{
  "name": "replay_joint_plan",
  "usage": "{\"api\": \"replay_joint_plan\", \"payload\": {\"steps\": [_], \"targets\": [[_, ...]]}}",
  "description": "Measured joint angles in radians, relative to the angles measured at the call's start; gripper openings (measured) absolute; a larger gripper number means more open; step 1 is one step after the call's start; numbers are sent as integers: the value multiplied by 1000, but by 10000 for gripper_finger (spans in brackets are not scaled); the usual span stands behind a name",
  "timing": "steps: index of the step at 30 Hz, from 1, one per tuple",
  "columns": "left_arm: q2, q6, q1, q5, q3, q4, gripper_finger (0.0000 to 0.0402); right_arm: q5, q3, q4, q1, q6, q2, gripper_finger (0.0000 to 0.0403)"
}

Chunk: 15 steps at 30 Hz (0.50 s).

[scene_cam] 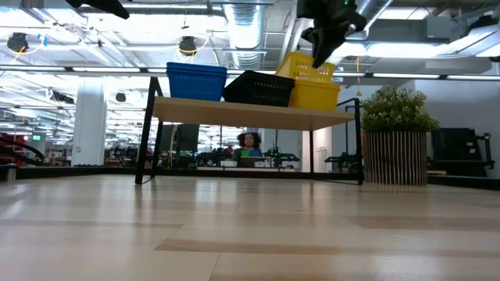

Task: Stack baskets on shelf by color
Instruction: Stack the yellow bin on the yellow bins on the shelf, then return to Home Position

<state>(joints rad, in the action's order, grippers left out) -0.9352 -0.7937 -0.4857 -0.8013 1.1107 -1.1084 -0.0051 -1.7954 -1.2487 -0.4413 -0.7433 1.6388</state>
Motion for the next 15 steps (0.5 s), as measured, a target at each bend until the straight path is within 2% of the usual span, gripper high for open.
{"api": "replay_joint_plan", "payload": {"steps": [15], "targets": [[0,3,0,0,0,0,265,31,-15,-28,15,23,-5,89]]}}
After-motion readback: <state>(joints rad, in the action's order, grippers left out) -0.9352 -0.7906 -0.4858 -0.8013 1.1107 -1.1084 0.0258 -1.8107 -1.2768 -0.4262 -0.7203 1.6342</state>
